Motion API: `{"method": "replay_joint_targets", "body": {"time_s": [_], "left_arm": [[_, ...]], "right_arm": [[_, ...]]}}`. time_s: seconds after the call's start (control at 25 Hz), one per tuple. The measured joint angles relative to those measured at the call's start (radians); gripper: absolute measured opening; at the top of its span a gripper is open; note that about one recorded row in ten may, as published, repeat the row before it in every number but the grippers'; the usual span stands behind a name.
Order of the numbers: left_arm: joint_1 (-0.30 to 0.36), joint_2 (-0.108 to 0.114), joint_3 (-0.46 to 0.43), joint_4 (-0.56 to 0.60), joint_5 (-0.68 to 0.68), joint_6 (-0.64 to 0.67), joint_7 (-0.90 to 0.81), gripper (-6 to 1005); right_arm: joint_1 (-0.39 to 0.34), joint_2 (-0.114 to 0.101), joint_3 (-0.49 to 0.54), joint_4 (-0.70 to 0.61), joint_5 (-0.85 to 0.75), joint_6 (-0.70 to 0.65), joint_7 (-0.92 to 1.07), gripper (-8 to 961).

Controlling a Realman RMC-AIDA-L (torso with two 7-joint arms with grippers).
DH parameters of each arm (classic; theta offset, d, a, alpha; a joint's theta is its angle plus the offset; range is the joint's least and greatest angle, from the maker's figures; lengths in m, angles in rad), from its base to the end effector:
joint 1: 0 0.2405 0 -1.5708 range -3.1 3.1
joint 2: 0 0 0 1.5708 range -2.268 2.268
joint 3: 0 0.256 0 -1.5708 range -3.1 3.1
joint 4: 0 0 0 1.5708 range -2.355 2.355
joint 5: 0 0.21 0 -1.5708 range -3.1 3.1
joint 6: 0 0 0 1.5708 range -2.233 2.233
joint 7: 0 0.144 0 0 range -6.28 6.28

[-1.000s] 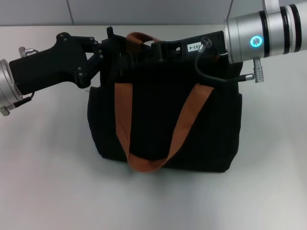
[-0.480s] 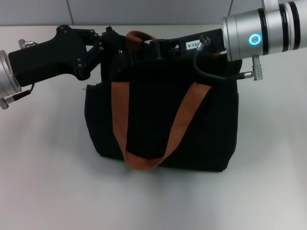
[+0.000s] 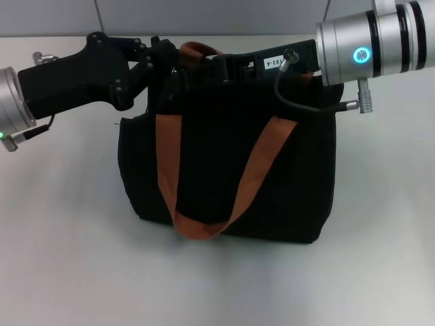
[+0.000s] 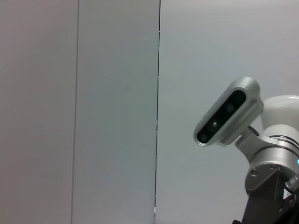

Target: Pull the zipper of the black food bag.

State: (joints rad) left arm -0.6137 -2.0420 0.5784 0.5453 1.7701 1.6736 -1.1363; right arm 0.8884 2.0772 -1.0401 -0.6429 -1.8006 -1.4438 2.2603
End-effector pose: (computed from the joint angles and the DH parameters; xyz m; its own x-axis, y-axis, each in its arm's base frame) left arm -0.2223 0.3519 0.0309 0.6962 0.0181 0.7176 0.2901 -0.9215 -0.2582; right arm 0.1044 0.3916 -0.0376 0.5514 -0.7593 -0.3455 -0.7027 -0.6460 0.2982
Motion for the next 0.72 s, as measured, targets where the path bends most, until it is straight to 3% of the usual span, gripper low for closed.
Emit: {"method": "replay_joint_targets", "body": {"time_s": [0.72], "left_arm": [[0.005,0.007,-0.003,0.037,-0.001,0.019,-0.103,21]], "right_arm": [[-0.005,0.0,0.003,-0.01,0.006,0.0,-0.014,302]]}}
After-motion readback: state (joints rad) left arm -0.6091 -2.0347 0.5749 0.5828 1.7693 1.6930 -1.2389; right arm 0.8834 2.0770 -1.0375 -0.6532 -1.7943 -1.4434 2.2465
